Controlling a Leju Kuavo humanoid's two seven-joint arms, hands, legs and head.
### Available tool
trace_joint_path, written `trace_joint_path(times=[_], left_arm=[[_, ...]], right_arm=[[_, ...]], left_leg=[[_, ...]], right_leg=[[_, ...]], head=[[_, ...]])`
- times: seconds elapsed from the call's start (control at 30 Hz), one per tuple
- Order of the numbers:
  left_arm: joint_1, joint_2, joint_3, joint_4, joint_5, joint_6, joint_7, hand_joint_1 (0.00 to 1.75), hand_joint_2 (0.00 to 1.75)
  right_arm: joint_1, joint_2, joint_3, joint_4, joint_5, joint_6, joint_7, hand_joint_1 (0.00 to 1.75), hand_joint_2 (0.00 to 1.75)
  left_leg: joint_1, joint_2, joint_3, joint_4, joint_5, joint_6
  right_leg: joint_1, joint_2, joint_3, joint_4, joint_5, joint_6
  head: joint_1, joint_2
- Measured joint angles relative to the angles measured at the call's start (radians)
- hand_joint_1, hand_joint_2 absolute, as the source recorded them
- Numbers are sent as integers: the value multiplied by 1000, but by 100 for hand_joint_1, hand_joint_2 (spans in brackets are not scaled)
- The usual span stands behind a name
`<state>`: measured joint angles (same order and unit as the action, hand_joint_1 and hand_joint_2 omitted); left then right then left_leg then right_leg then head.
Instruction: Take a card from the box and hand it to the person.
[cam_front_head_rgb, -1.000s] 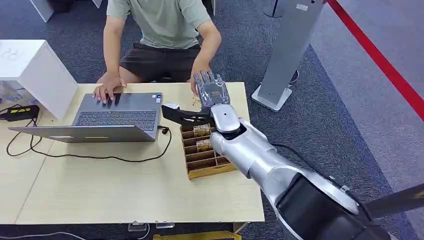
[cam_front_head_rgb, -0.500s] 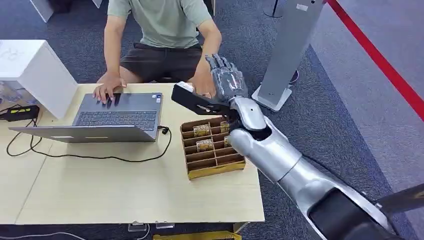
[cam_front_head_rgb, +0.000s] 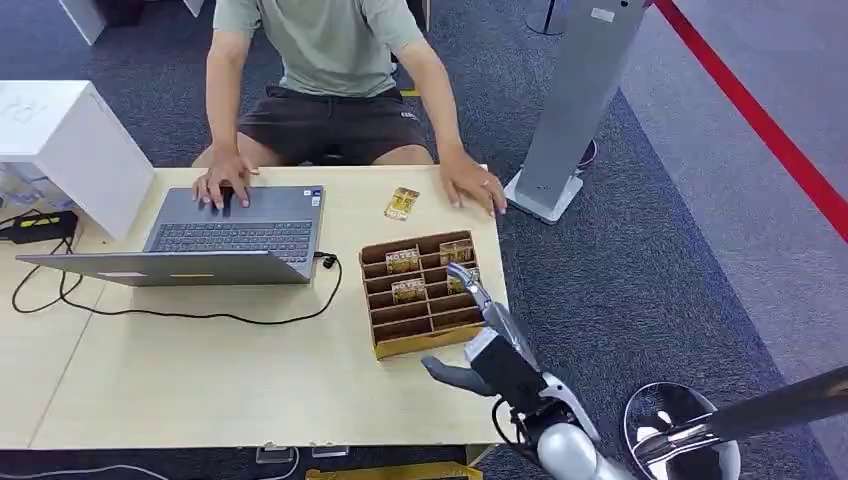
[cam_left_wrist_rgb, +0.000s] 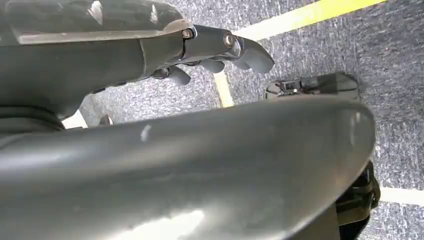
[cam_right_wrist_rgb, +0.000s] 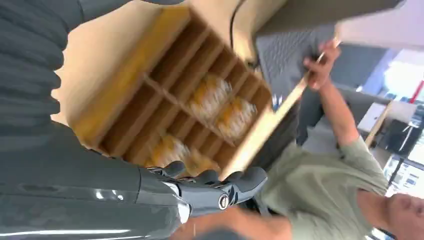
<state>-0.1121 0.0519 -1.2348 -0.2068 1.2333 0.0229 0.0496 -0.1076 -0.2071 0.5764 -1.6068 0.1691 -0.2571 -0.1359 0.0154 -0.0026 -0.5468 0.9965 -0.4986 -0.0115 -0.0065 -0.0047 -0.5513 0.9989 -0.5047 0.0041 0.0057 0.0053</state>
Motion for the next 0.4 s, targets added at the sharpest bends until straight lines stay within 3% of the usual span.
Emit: trace_joint_path(times=[0.17,0.4], left_arm=[[-3,2,0,0,-5,2,-10,0,0],[-4,2,1,0,-13,4,-24,0,0]], right_arm=[[47,29,27,65,-67,6,-89,0,175],[25,60,45,102,-12,16,-80,0,175]], left_leg=[[0,0,1,0,0,0],[0,0,1,0,1,0]], right_leg=[[0,0,0,0,0,0],[0,0,0,0,0,0]], head=[[3,0],[1,0]])
